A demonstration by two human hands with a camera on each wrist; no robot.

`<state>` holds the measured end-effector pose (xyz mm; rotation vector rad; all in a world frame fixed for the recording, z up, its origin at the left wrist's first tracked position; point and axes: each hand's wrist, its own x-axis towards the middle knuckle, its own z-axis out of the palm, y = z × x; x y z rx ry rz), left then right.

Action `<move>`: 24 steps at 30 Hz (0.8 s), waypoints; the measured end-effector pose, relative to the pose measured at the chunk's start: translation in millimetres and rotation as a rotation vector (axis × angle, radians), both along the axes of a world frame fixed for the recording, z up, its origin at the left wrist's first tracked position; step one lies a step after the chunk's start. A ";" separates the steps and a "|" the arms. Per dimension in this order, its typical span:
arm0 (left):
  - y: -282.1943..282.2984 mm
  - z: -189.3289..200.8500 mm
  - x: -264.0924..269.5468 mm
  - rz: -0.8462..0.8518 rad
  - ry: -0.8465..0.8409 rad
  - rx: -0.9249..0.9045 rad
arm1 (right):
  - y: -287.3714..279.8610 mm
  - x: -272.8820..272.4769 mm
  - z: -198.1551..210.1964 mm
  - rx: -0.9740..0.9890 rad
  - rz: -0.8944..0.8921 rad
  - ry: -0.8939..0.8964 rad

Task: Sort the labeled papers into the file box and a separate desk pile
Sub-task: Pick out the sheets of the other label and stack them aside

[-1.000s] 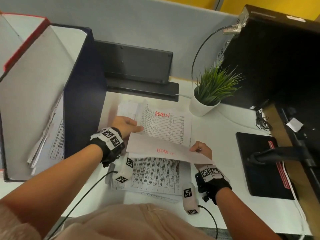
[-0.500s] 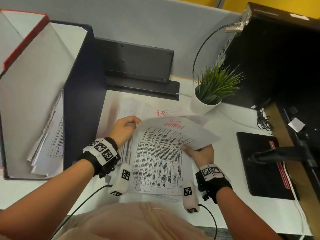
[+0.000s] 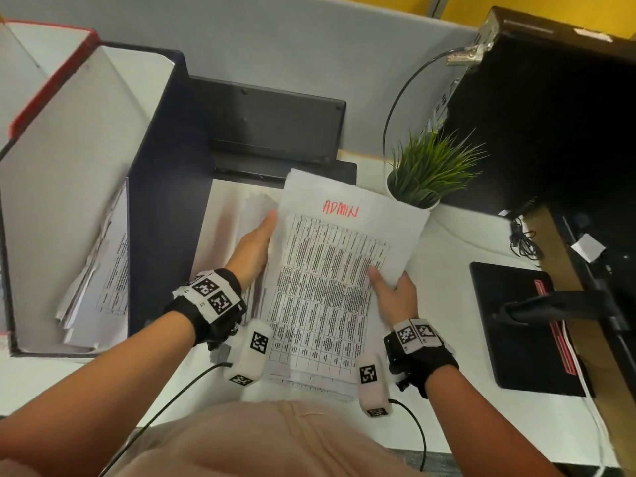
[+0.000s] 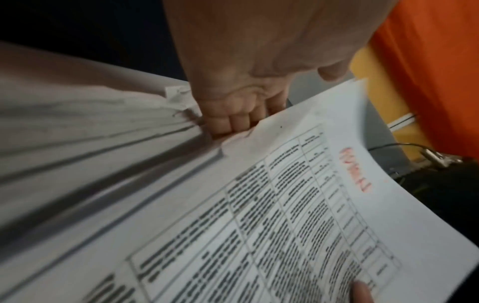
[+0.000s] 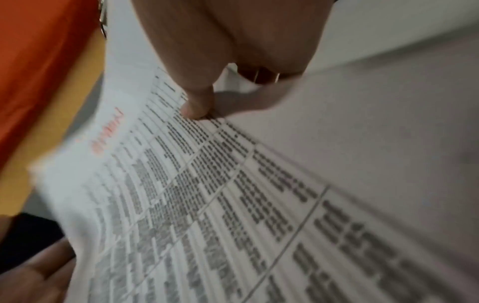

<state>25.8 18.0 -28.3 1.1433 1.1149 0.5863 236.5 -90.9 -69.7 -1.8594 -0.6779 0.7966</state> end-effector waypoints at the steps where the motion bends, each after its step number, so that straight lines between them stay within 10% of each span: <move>1: -0.9 -1.0 1.2 -0.019 0.052 0.035 | 1.4 -2.7 3.0 0.038 -0.021 0.052; 7: -7.6 5.9 4.1 -0.111 0.256 0.385 | 13.8 -12.9 34.4 0.167 -0.082 -0.010; 14: -8.4 60.8 2.6 0.079 -0.056 0.687 | 21.1 -18.9 98.8 0.557 -0.084 0.055; 24: -22.7 26.6 1.0 0.125 0.110 0.513 | 11.6 -31.1 80.0 0.497 -0.041 0.149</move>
